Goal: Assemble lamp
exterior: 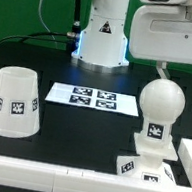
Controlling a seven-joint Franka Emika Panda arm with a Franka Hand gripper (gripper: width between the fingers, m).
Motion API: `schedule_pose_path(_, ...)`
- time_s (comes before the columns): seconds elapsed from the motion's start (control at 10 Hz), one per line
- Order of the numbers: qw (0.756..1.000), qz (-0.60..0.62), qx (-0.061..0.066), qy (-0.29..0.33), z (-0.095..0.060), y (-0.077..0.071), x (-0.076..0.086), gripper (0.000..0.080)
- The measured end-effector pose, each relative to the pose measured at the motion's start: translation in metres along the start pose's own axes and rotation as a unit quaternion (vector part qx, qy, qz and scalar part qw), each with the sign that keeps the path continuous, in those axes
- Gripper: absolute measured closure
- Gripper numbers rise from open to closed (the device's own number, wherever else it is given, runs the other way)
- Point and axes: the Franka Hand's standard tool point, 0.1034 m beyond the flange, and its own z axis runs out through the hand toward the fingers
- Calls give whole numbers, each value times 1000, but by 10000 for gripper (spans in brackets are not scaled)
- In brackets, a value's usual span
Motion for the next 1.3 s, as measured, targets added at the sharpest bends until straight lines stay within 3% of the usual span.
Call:
schedule_pose_path(0.1,1000,-15,-6,-3,-5,1,-3,100)
schedule_pose_path(0.3,999,-42,-10,-3,-16,20,-12,100)
schedule_pose_path(0.5,997,-78,-21,7,-23,29,-1,100)
schedule_pose_path(0.6,995,-97,-23,14,-24,26,11,100)
schedule_pose_path(0.7,992,-124,-26,22,-23,21,26,100)
schedule_pose_path(0.9,988,-145,-31,32,-14,18,37,100)
schedule_pose_path(1.3,988,-149,-34,31,7,26,33,100)
